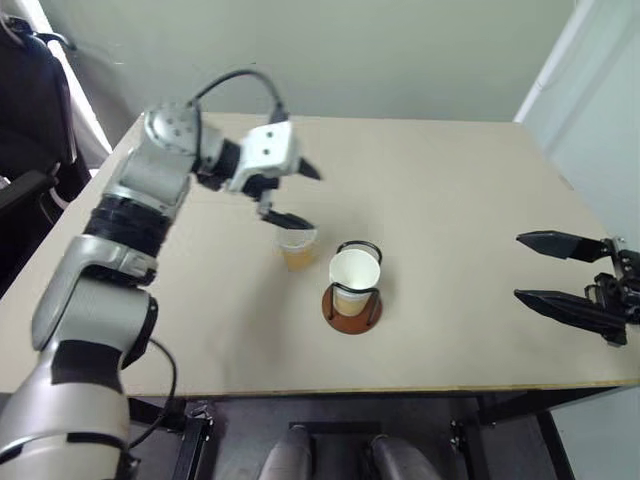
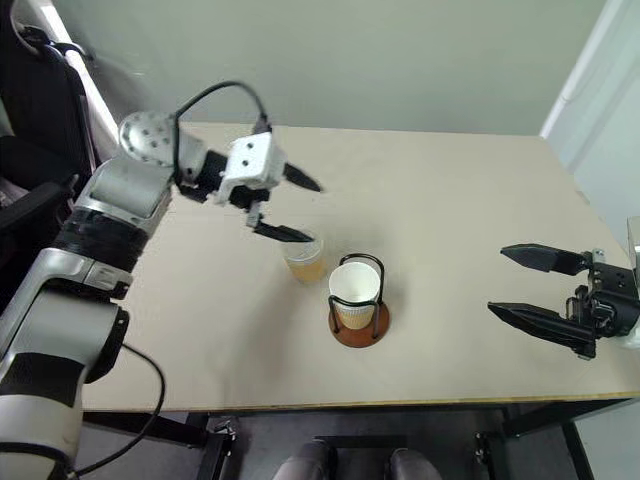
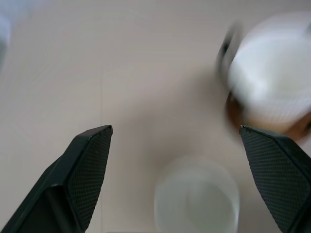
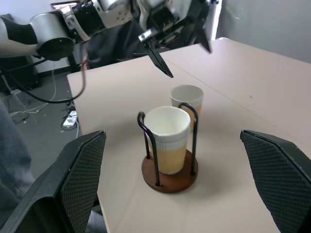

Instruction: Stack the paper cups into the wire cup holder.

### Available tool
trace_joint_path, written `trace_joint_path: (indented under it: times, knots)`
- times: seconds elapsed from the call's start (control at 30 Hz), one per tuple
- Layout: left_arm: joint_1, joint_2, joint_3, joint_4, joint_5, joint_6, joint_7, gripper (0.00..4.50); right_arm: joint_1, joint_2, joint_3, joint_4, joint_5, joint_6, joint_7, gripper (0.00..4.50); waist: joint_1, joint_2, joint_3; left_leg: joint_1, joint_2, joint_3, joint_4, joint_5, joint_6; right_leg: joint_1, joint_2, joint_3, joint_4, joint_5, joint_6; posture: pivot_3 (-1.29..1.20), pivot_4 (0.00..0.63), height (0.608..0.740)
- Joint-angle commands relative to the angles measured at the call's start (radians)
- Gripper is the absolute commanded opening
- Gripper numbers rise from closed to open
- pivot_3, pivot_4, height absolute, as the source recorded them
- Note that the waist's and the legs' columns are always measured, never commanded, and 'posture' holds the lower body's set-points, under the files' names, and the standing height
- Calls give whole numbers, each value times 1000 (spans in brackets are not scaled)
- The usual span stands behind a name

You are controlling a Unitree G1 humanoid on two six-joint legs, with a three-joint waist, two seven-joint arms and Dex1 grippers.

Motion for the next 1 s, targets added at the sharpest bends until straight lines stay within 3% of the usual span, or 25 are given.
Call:
trace_joint_path:
  times: [0.03, 0.47, 0.57, 0.9, 1.0]
  knots:
    - [21, -19, 45, 51, 50, -56, -4, 4479, -17, -14, -2, -2, -5, -20, -2, 4500, 4, 0, 0, -1, 0, 0, 1, 0, 0, -1, 0, 0, 0, 0, 1, 0, 150, 740]
    - [110, -67, 77, 65, 144, -63, -72, 4479, -12, -15, -4, -6, -22, -21, -10, 4500, 27, 0, 0, -9, -3, 3, 6, -3, 7, -4, -5, 0, -5, 1, 6, 0, 150, 740]
    - [115, -76, 77, 99, 187, -104, -27, 3925, -15, -15, 0, -8, -21, -20, -18, 4500, 27, 0, 0, -8, -3, 3, 6, -3, 8, -3, -5, 0, -4, 2, 7, 0, 150, 740]
    - [91, -104, 118, 126, 214, -133, 2, 199, -6, -19, -14, -22, -10, -13, -32, 4500, 27, 0, 0, -8, -3, 3, 8, -2, 9, -3, -5, 1, -4, 4, 8, 0, 150, 740]
    - [72, -91, 147, 63, 168, -91, -68, 22, 10, -22, -32, -26, -6, -12, -26, 4500, 27, 0, 0, -8, -3, 4, 8, -2, 9, -3, -5, 1, -4, 4, 8, 0, 150, 740]
